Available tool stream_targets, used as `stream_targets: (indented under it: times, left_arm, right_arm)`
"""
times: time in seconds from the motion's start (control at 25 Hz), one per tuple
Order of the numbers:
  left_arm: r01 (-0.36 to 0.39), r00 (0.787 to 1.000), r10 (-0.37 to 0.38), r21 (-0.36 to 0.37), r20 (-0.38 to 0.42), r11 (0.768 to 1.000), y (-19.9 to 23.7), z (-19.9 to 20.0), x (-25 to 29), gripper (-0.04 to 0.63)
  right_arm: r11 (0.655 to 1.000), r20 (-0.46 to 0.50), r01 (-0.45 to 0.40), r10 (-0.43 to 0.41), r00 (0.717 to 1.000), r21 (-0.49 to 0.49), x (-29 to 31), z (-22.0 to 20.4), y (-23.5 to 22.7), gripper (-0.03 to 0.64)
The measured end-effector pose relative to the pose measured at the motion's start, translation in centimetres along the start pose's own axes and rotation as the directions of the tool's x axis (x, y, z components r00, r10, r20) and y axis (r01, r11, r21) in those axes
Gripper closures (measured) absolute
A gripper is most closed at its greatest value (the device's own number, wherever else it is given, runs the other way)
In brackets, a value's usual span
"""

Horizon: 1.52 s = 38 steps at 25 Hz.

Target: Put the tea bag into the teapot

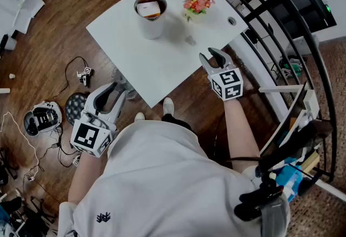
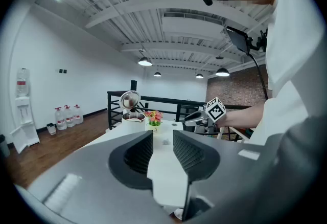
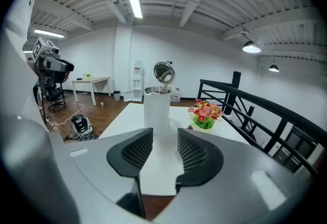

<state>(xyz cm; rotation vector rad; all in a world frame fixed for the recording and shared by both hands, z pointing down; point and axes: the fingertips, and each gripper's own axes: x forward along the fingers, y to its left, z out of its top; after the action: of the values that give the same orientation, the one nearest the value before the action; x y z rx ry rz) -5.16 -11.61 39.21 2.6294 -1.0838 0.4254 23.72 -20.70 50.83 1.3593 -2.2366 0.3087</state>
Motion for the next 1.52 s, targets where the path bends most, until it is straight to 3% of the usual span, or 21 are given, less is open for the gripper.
stream_targets:
  times: [0.28, 0.56, 0.8, 1.08, 1.52]
  left_arm:
    - [-0.127, 0.992, 0.127, -0.025, 0.001, 0.992, 0.8, 0.8, 2.3, 0.483]
    - [-0.268, 0.963, 0.268, -0.045, -0.009, 0.962, 2.0, 0.6, 1.7, 0.483]
    - [-0.343, 0.939, 0.341, -0.055, -0.031, 0.938, 2.3, 0.2, 0.9, 0.483]
    - [-0.365, 0.931, 0.364, -0.052, -0.037, 0.93, 2.5, 0.2, 0.7, 0.483]
    - [-0.329, 0.944, 0.328, -0.029, -0.016, 0.944, 2.2, 0.9, 1.3, 0.483]
  right_arm:
    - [0.996, -0.113, -0.077, 0.071, 0.991, -0.05, 8.6, -4.3, -4.6, 0.459]
    - [0.986, -0.242, -0.147, 0.123, 0.962, -0.08, 15.8, -9.8, -6.6, 0.459]
    - [0.981, -0.321, -0.175, 0.139, 0.937, -0.084, 19.1, -12.9, -6.8, 0.464]
    - [0.982, -0.311, -0.18, 0.153, 0.938, -0.059, 19.9, -13.7, -6.6, 0.518]
    - [0.98, -0.273, -0.175, 0.143, 0.951, -0.095, 17.4, -10.7, -6.5, 0.548]
